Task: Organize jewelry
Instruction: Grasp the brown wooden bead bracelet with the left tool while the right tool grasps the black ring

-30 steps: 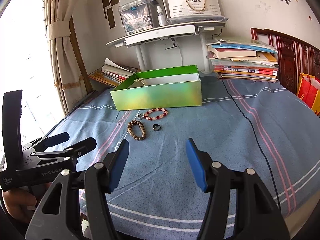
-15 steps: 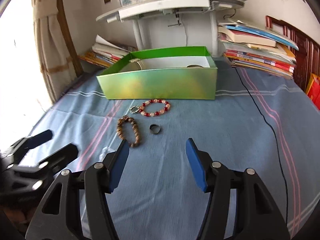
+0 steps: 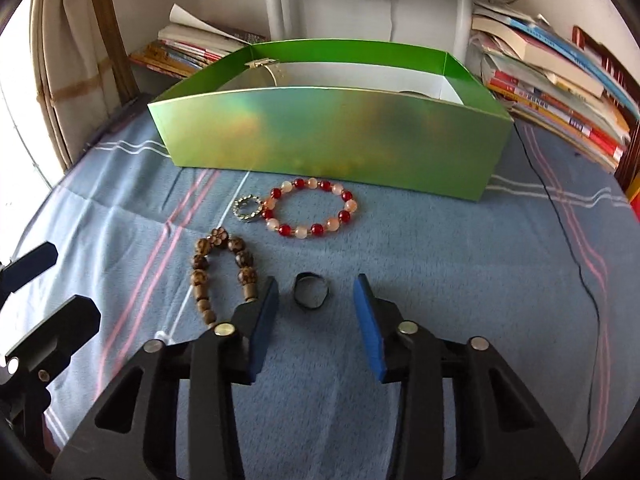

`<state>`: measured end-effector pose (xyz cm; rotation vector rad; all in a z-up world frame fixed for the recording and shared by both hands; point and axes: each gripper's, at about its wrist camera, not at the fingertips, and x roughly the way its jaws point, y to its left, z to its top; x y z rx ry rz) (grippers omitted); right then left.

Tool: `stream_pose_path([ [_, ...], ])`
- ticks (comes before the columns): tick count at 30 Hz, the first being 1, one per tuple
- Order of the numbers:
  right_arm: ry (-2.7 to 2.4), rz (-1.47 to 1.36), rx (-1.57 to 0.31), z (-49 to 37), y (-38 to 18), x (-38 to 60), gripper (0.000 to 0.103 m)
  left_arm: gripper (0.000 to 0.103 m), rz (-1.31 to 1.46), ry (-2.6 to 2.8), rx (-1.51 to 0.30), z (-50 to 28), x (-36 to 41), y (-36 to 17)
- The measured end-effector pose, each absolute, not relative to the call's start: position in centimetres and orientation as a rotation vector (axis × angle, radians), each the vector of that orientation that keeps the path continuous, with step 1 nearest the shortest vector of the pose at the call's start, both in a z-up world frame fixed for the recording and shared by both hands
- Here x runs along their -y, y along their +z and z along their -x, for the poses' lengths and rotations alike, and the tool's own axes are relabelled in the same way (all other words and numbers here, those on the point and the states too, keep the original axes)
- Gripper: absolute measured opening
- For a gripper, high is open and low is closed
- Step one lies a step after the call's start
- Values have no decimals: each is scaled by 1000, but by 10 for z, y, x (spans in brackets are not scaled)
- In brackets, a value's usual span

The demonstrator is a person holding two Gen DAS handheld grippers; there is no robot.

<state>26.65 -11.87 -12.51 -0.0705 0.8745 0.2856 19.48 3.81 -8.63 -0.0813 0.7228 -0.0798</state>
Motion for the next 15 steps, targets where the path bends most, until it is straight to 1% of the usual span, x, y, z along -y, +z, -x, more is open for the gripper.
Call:
stream_pose_path([
  [1,280,82,-873,-267,-125,119,30,97,80,-84,-726,-197,-37,-87],
  [2,284,82,-872,-267,-125,119,19,97,78,-88,-729,-200,-35,-88],
  [10,298,-16,-843,-254,-118,148,19,96,37,-135,-775,-229,-13,-96],
  [12,306,-37,-833,-247,-115,157,19,90,26,-133,-784,-239,-8,-99],
  [14,302,-47,-826,-239,-111,166,19,76,9,-129,-813,-249,-4,-102],
  [15,301,-50,-822,-236,-109,168,19,73,5,-128,-821,-251,-4,-103],
])
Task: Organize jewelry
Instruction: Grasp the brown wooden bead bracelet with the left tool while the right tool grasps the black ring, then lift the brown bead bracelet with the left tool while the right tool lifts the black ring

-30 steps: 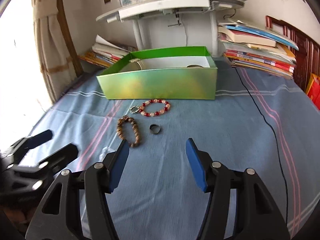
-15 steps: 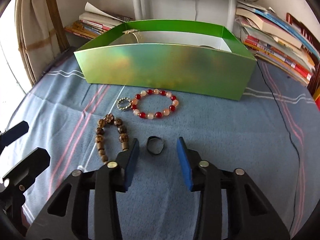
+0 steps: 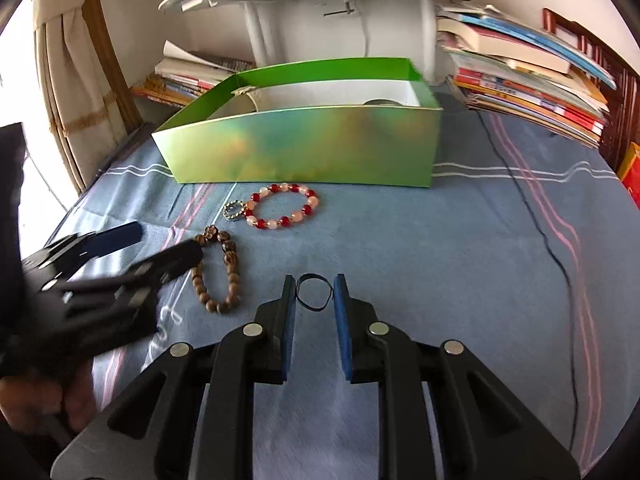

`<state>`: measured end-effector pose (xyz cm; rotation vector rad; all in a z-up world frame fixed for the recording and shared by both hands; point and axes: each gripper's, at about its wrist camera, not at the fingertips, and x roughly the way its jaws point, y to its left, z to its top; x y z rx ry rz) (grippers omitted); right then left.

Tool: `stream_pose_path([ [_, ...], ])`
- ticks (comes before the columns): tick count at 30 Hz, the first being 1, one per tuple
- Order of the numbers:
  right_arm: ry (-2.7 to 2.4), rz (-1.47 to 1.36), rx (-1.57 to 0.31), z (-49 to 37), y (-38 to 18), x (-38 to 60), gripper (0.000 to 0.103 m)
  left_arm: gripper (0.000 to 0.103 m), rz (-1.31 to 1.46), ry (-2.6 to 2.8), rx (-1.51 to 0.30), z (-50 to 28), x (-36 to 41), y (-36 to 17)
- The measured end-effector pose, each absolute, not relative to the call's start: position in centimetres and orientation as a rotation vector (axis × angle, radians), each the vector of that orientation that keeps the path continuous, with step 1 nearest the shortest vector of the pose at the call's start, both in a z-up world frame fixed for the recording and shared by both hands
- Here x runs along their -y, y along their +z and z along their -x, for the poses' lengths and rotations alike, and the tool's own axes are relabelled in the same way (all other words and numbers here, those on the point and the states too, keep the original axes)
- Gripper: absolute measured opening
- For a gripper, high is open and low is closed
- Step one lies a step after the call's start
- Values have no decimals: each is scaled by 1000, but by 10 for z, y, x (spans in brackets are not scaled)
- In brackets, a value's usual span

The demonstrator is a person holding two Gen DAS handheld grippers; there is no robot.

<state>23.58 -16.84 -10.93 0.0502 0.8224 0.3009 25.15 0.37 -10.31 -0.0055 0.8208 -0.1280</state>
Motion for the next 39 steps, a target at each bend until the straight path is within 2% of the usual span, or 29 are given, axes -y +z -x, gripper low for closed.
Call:
stream_pose_path([
  [2,298,-60,-811,-230,-105,175,19,64,-4,-127,-844,-258,-2,-105],
  [8,307,-79,-796,-223,-102,183,19,65,-71,-120,-900,-267,5,-120],
  [10,314,-82,-795,-223,-102,183,19,62,-58,-123,-898,-269,5,-119],
  [12,321,-84,-794,-222,-103,181,19,36,-43,-109,-887,-271,2,-118],
  [13,324,-84,-792,-221,-103,181,19,11,-33,-109,-884,-271,0,-117],
  [18,328,-87,-770,-213,-100,184,19,11,-8,-121,-822,-257,-1,-109],
  [29,358,-77,-650,-172,-73,185,19,11,28,-173,-671,-168,-7,-54],
  [39,357,-66,-621,-141,-68,181,19,11,25,-195,-649,-131,-11,-43],
])
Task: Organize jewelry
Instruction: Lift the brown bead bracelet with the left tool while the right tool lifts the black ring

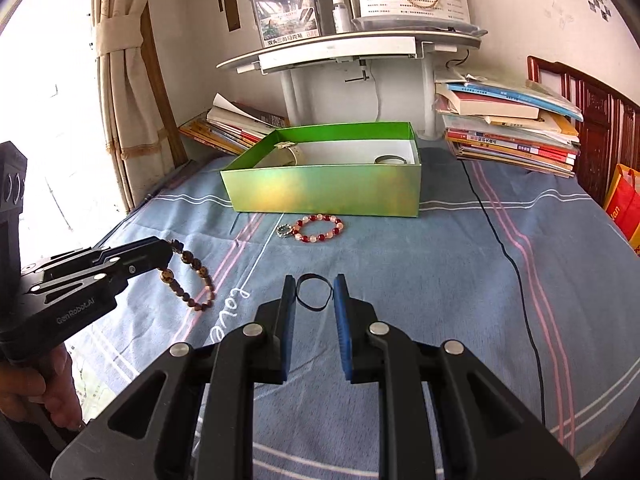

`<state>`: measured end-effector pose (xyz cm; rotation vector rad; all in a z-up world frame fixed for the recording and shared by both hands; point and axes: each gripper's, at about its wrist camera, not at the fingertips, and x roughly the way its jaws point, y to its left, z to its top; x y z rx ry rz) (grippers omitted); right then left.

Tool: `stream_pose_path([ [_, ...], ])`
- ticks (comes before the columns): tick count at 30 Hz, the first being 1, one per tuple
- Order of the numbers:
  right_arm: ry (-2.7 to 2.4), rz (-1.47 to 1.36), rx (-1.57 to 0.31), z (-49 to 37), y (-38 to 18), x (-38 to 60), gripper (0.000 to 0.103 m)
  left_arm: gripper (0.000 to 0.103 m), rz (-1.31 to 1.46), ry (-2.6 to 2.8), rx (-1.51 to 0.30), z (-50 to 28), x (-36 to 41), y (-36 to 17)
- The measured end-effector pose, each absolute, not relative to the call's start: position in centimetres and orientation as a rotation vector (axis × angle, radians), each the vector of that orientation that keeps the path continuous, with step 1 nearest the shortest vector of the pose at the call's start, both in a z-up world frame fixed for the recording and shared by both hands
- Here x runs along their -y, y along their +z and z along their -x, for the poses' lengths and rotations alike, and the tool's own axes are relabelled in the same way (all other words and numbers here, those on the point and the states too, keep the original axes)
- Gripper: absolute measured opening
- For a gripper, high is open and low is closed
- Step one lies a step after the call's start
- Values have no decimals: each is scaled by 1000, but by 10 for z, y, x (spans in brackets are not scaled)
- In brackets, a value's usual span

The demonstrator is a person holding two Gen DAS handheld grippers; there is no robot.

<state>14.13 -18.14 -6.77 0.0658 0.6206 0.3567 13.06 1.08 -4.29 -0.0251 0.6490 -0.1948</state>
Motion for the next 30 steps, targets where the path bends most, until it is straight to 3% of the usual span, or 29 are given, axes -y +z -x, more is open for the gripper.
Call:
stream_pose_path([
  [30,345,-62,-617,-129,-63,181,19,11,22,-213,-679,-120,-10,-52],
])
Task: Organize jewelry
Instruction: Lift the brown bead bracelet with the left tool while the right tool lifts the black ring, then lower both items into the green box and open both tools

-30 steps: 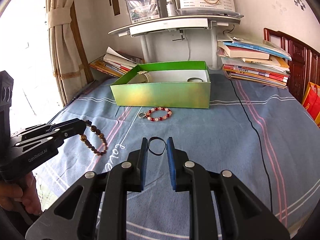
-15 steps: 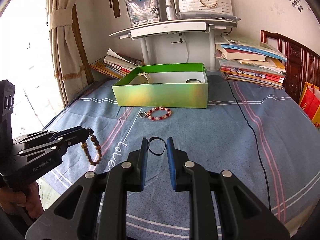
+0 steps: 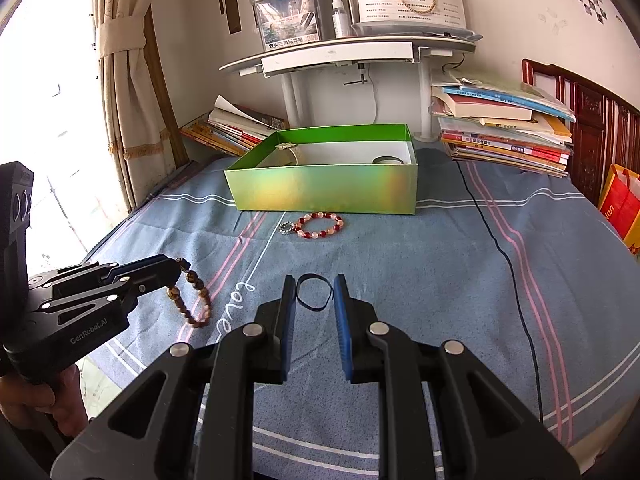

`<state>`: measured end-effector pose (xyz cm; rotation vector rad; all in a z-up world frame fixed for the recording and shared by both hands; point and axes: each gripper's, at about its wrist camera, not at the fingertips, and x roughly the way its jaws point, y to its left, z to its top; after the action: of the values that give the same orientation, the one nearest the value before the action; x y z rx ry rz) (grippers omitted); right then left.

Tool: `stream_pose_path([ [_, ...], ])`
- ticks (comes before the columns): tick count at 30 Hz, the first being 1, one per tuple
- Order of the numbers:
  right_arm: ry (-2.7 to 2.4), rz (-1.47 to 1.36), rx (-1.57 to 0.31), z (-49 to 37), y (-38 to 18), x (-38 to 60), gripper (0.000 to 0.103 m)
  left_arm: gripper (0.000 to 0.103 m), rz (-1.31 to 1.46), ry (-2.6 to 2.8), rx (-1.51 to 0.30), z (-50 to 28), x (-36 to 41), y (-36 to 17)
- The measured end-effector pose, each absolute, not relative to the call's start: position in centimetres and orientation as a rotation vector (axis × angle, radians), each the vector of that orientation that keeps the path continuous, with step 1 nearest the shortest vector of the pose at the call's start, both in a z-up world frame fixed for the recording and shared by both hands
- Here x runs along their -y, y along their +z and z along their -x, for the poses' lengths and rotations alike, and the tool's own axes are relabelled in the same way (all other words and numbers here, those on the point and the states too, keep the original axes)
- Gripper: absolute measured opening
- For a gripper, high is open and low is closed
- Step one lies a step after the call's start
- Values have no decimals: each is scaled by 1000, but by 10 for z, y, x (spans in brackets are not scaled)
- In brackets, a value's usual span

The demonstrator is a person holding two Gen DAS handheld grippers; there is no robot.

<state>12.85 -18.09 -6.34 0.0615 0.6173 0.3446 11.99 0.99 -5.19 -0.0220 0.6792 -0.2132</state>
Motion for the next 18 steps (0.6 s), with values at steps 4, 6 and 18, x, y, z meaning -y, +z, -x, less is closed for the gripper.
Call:
stream_pose_path([
  [4,345,-67,-621,-133,-65,181,19,11,27,-214,-684,-124,-10,-53],
  [6,348,-64,-623,-138,-65,181,19,11,29,-218,-689,-130,-9,-53],
  [18,335,-52,-562,-230,-32,179,19,11,21,-249,-663,-225,5,-13],
])
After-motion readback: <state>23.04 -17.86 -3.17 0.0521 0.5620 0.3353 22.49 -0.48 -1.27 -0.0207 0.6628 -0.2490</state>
